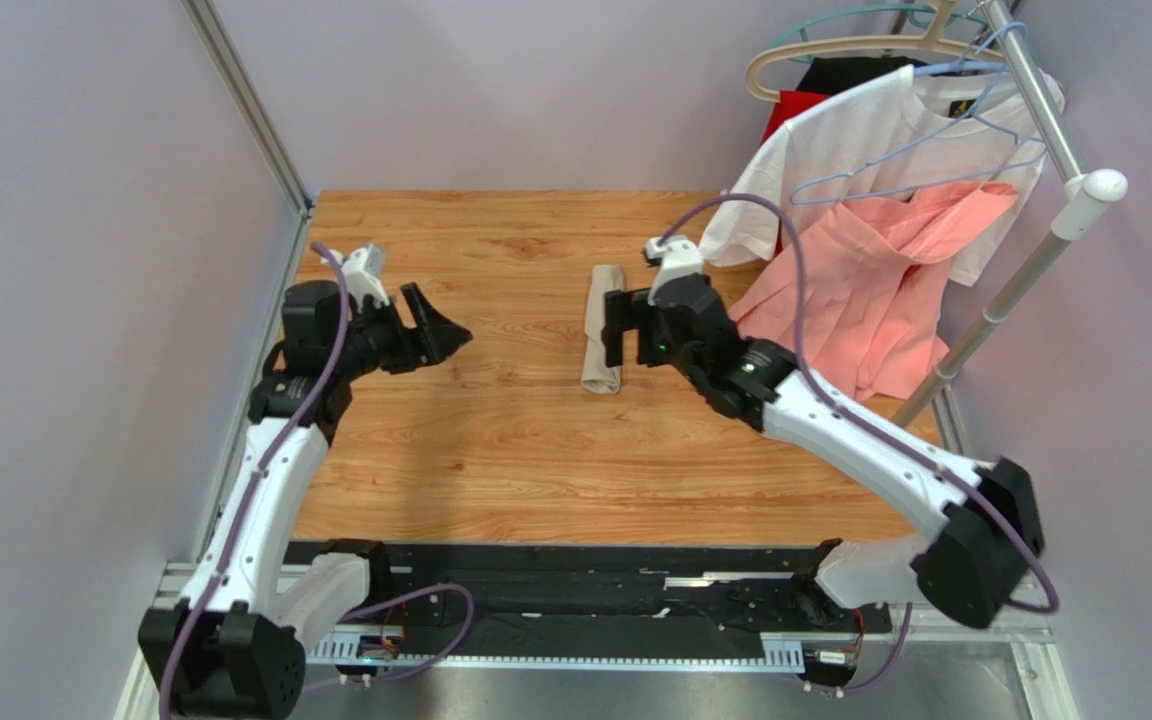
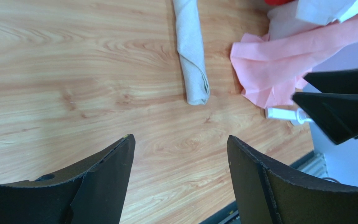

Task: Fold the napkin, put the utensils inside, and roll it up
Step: Roll the napkin with the utensil

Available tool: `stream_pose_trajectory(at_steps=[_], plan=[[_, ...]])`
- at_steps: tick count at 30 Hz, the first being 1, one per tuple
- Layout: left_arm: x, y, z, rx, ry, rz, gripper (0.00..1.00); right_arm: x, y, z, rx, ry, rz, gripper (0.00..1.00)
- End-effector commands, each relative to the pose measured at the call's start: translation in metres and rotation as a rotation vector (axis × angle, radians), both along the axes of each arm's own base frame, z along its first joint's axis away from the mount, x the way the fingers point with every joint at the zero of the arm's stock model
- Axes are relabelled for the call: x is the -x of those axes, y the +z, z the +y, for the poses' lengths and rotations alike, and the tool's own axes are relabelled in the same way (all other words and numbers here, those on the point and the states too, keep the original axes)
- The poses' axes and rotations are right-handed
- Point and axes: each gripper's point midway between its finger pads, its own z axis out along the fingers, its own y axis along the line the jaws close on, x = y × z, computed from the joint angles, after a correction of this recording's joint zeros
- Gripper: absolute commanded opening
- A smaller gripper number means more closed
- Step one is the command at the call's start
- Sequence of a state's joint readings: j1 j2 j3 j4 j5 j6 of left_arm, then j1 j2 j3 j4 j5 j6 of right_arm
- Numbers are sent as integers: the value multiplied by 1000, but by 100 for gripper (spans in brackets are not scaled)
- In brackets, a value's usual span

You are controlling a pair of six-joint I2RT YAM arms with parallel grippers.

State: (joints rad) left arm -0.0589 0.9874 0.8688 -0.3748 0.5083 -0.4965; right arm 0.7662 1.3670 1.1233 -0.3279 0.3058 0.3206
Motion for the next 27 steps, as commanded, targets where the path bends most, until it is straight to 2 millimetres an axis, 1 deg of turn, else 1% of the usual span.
stream_pose_trajectory(at_steps=[1,2,3,4,5,6,7,8,9,10,12,13,16,19,21,23,27], plan=[[26,36,29,-87,49,-110,81,15,28,-68,-76,-79,-49,100],[30,41,34,-112,55,-138,81,18,28,-79,-84,-95,-50,100],[35,43,39,-128,69,-152,81,23,19,-90,-81,-109,-36,100],[42,53,43,-150,89,-201,82,23,23,-108,-101,-143,-44,100],[45,54,45,-173,93,-227,83,30,32,-119,-129,-155,-67,100],[48,57,46,-184,96,-250,84,29,33,-136,-142,-199,-73,100],[55,64,46,-192,96,-292,84,35,24,-143,-145,-203,-58,100],[57,61,47,-205,92,-305,84,41,33,-151,-165,-214,-94,100],[59,63,47,-210,91,-323,84,41,31,-162,-159,-243,-103,100],[65,67,46,-215,84,-356,85,44,24,-166,-153,-247,-102,100],[68,63,48,-227,95,-367,85,49,28,-177,-151,-267,-143,100],[71,64,52,-238,122,-384,86,51,27,-181,-147,-278,-150,100],[74,68,58,-256,155,-402,87,54,22,-184,-141,-280,-146,100],[75,71,58,-265,154,-423,87,55,14,-184,-147,-284,-128,100],[75,67,57,-266,146,-410,87,56,9,-183,-150,-285,-117,100],[77,66,55,-267,123,-413,86,57,9,-183,-158,-287,-121,100],[77,71,55,-265,129,-434,87,57,7,-187,-149,-304,-127,100]])
